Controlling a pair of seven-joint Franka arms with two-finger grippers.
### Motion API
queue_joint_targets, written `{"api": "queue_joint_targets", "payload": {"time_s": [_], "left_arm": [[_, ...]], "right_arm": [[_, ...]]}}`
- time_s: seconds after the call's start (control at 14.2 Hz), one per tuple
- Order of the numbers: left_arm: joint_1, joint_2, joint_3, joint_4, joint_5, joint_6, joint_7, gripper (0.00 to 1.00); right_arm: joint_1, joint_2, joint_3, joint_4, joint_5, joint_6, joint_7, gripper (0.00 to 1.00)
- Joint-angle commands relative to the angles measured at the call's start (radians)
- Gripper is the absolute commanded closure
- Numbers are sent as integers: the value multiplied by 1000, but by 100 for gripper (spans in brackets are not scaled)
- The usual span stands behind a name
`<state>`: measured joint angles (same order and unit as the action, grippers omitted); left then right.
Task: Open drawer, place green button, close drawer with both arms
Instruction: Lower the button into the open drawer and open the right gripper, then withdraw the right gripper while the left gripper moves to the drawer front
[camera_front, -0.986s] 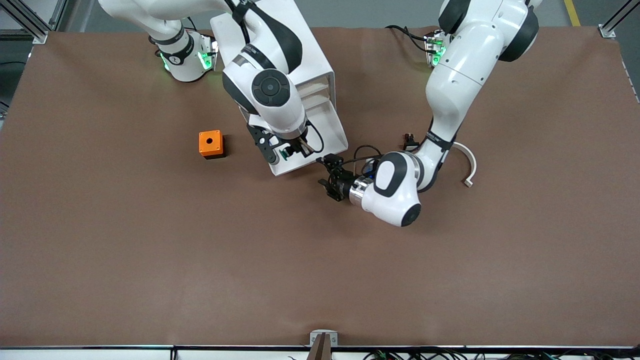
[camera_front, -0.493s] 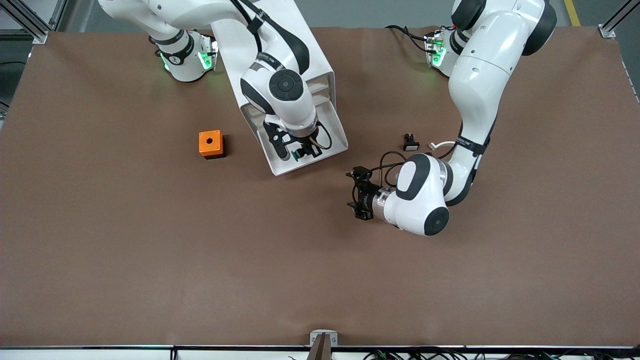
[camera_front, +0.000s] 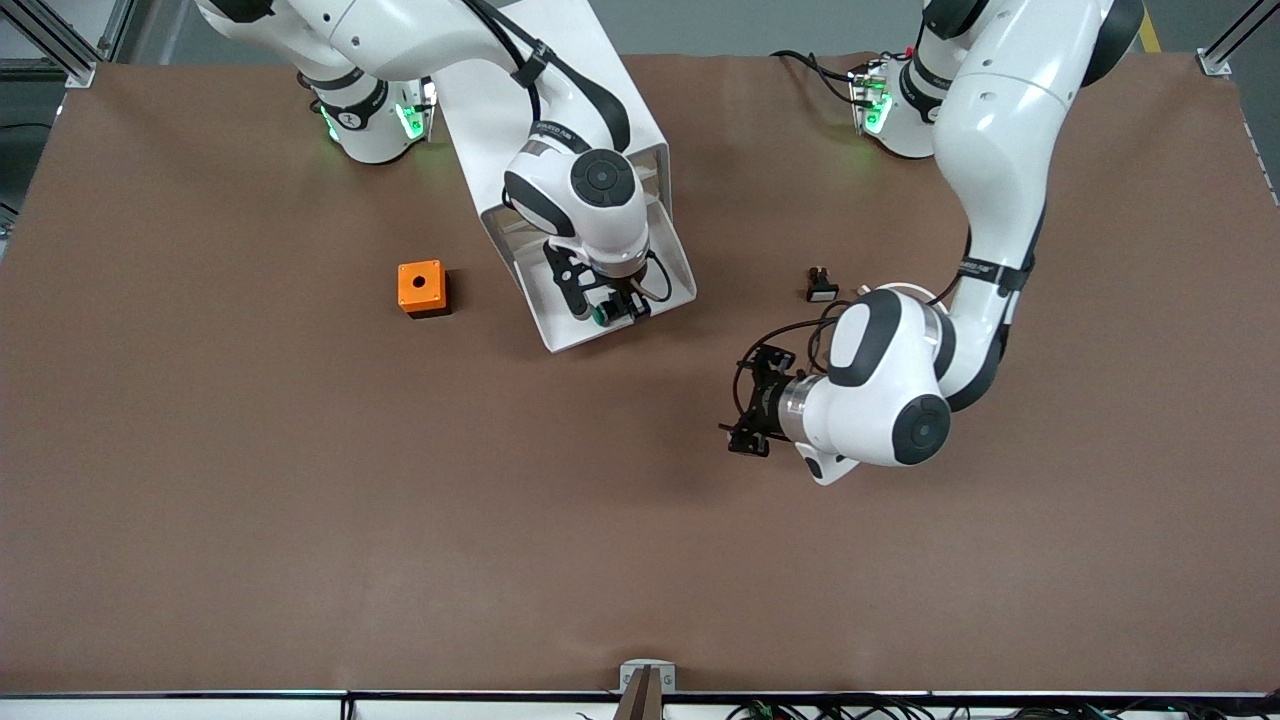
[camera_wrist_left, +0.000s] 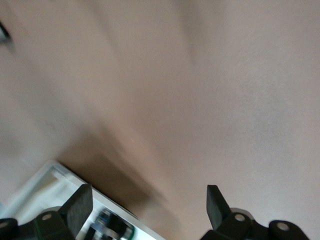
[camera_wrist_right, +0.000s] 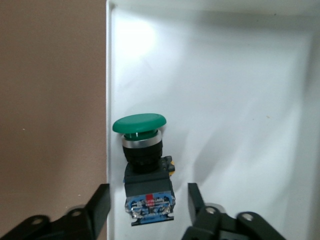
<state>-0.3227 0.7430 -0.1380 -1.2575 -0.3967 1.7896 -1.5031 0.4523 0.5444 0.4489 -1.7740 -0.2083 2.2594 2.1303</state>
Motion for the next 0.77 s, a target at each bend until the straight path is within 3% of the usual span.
{"api": "queue_joint_targets", "payload": {"time_s": [0.0,0.14,0.35,0.49,0.63,0.7], "left_arm": [[2,-54,0,-20,97,-96,143,0],[7,-60,-2,-20,137,-116,225,0],[-12,-34,-2,-20,157,-101,476,0],[-12,-25,-3,-25,154,-79,631,0],[-38,-5,-5,-28,157,-26,658,0],[-61,-1,-5,-33,160,23,658,0]], "right_arm": [[-27,-52,2,51,-23,-67,14,0],[-78,-104,5,103,-25,-174,-76,0],[-165,-178,8,136,-14,-257,-375,0],[-228,-189,8,214,-2,-390,-595,0],[-337,-189,5,292,166,-455,-749,0],[-365,-192,-1,313,205,-496,-870,0]]}}
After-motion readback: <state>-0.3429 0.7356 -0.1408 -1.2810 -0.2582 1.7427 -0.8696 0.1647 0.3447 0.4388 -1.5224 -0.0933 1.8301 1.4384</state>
